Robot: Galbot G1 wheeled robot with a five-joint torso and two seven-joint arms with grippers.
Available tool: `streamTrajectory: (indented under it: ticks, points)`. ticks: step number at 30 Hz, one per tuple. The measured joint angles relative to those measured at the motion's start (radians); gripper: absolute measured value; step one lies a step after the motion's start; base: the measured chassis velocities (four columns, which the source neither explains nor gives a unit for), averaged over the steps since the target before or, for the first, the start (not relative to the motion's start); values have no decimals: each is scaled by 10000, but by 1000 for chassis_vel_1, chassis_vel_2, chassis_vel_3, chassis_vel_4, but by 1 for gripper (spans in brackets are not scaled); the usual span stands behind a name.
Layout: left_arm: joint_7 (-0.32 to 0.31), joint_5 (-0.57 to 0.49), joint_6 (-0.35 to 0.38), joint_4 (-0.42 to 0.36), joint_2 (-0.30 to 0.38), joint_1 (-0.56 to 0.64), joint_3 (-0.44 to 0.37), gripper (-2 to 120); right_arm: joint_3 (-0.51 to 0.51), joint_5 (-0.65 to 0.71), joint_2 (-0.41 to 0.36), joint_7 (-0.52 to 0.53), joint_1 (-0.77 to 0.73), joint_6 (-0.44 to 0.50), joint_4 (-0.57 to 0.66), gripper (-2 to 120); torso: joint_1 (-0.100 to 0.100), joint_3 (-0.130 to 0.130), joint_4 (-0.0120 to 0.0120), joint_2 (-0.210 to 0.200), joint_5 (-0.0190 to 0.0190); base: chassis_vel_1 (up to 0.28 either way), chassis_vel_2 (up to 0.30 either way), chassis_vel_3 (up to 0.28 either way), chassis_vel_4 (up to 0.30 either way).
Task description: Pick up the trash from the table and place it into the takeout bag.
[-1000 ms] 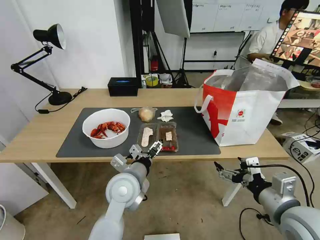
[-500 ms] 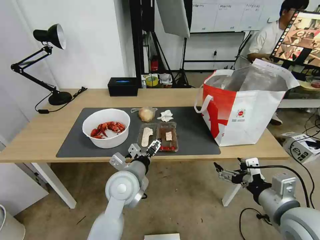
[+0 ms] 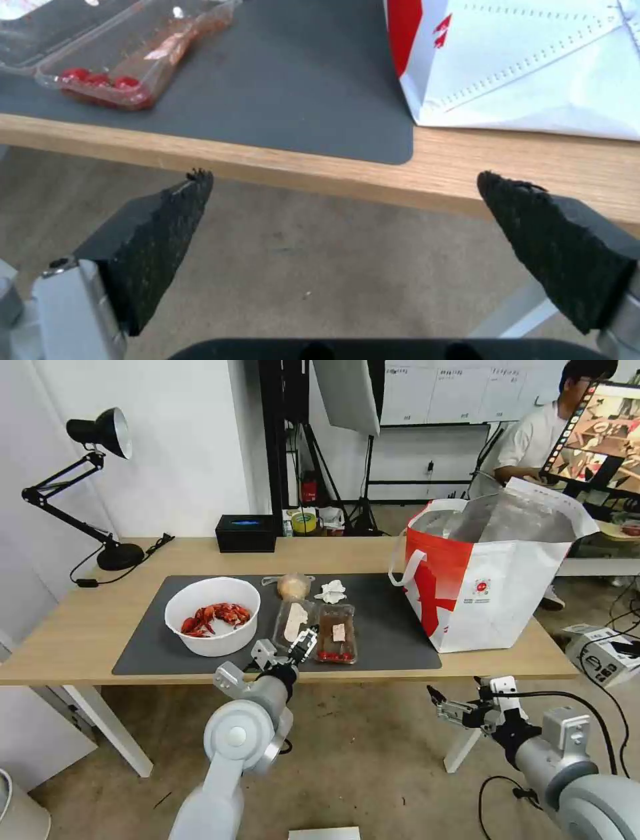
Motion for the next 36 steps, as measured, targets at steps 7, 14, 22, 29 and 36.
streamTrajectory:
  ticks: [7, 14, 22, 29, 36]
  points:
    - [265, -36, -82, -68, 80, -74, -74, 100, -48, -20, 25, 0, 2, 0, -37, 100, 0, 0, 0, 0, 0, 0, 0, 0, 0]
    - [427, -91, -216, -109, 212, -281, -83, 100, -43, -31, 53, -1, -13, 0, -46, 100, 0, 0, 0, -1, 0, 0, 0, 0, 0]
    - [544, -147, -225, -136, 356, -431, 5, 100, 5, -33, 68, 0, -27, 2, -40, 100, 0, 0, 0, -1, 0, 0, 0, 0, 0]
    - [583, -193, -229, 154, 402, -747, 269, 100, 81, -37, 110, 0, -99, 11, 8, 100, 0, 0, 0, -1, 0, 0, 0, 0, 0]
    - [665, -25, -230, 695, 544, -1106, 858, 100, 146, -74, 201, 2, -170, 34, 29, 100, 0, 0, 0, -2, 0, 0, 0, 0, 0]
